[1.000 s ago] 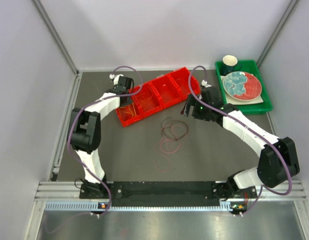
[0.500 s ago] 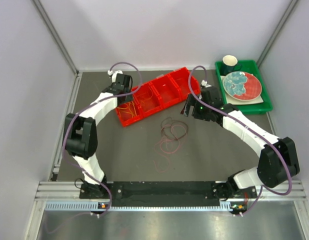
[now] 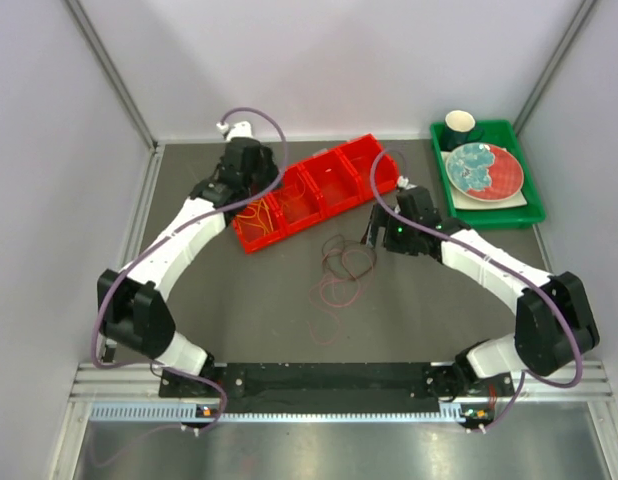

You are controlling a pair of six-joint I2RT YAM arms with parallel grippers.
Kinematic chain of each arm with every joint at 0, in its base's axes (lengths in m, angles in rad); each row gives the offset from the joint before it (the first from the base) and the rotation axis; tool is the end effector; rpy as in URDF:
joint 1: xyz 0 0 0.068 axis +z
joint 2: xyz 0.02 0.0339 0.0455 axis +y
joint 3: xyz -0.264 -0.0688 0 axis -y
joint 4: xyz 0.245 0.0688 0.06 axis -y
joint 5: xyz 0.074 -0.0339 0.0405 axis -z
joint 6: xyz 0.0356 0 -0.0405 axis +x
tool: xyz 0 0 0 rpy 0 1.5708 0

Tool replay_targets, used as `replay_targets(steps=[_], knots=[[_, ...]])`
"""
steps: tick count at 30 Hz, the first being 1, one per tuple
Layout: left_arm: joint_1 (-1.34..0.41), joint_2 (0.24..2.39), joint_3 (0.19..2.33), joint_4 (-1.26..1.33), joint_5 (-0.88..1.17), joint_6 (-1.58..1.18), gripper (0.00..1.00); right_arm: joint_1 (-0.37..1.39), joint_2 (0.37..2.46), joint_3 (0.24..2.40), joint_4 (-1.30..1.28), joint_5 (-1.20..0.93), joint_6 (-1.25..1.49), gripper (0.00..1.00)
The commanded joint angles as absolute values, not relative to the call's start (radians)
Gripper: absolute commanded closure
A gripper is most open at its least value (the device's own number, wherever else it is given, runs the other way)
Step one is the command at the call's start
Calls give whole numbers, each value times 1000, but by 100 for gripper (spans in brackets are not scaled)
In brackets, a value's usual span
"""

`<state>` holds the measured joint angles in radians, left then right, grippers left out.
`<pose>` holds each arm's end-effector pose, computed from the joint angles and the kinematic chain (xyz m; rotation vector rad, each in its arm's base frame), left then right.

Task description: Untangle the cables

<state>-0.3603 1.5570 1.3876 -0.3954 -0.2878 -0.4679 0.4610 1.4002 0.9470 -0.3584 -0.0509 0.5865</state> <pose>0.3398 -0.1172 0.3374 -0.2813 2.0966 -0.1871 0.2653 0.1338 0.2409 0.1290 2.4505 0.5437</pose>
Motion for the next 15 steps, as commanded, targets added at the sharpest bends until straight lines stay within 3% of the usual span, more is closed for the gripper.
replay_targets(steps=[1,6,12,15], knots=[[-492,1483,1284,-385,-189,-512,30,532,1391,920,-301,-92,577,12],[-522,1422,1117,-373,-112,-617,31,658,1399,894,-296,-71,587,14],[-564,1336,968,-356,-11,-718,32,669,1431,885,-284,-28,592,16],[-577,1316,887,-344,-20,-778,34,667,1479,922,-273,-37,580,24]])
